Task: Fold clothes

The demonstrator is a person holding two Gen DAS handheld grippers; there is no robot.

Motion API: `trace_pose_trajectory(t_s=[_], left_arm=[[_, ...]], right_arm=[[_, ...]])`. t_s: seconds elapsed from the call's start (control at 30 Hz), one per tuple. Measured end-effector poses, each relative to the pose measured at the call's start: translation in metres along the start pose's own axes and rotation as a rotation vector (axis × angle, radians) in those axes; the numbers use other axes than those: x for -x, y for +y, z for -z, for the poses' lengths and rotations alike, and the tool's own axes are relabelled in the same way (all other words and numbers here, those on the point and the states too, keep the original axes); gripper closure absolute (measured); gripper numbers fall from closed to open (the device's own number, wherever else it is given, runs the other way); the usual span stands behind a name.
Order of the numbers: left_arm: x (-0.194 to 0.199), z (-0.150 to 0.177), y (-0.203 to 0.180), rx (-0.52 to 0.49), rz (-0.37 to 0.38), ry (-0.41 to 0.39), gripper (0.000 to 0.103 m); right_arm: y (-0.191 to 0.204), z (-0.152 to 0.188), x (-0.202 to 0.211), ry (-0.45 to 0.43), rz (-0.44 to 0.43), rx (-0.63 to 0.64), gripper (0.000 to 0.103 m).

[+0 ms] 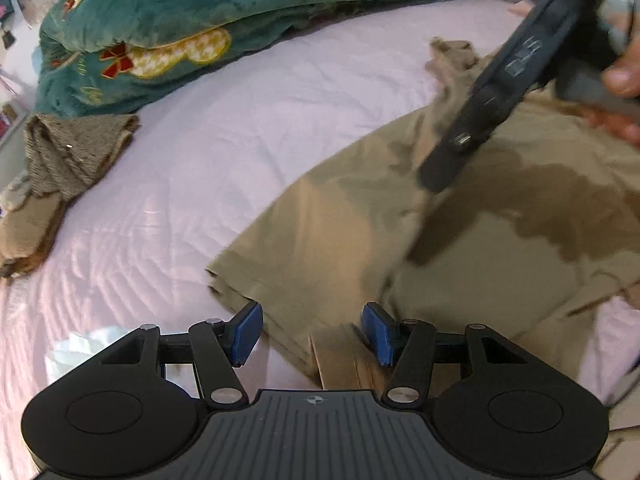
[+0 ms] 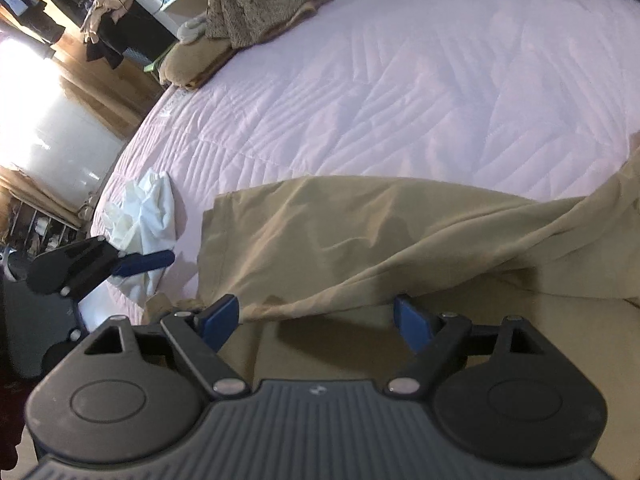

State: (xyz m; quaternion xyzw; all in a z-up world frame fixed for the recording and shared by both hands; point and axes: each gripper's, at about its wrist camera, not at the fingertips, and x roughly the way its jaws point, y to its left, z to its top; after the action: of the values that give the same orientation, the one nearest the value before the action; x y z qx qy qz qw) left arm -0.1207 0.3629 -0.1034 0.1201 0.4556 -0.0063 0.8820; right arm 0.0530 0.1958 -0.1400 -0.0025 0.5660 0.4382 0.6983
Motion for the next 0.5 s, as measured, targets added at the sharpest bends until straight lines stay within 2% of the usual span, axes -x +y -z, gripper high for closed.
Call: trace_pose_trajectory(t_s=[0.07, 0.13, 0.2, 0.27, 0.4, 0.5], left_arm=[[0.002, 0.003, -0.001, 0.009, 0.012, -0.005, 0.046], [-0.002, 0.005, 0.002, 0.027, 0.015, 0.0, 0.046], [-0.005, 0.005, 0.006, 0.042, 0.004, 0.004, 0.046], [-0.003, 0.002, 0.009, 0.054, 0.003, -0.005, 0.046], [0.002, -0.006, 0.012, 0.048, 0.0, -0.019, 0.046], [-0.004, -0.015, 0.006, 0.009, 0.015, -0.001, 0.046]], right_arm=[[0.003, -0.001, -0.004, -0.007, -0.013, 0.029, 0.022], [0.009, -0.005, -0.003, -0.048, -0.027, 0.076, 0.035], [0.014, -0.009, -0.001, -0.083, -0.035, 0.113, 0.083], [0.02, -0.014, 0.0, -0.112, -0.039, 0.144, 0.098], [0.023, -0.022, 0.008, -0.151, -0.045, 0.164, 0.1], [0.025, -0.027, 0.015, -0.173, -0.05, 0.168, 0.1]])
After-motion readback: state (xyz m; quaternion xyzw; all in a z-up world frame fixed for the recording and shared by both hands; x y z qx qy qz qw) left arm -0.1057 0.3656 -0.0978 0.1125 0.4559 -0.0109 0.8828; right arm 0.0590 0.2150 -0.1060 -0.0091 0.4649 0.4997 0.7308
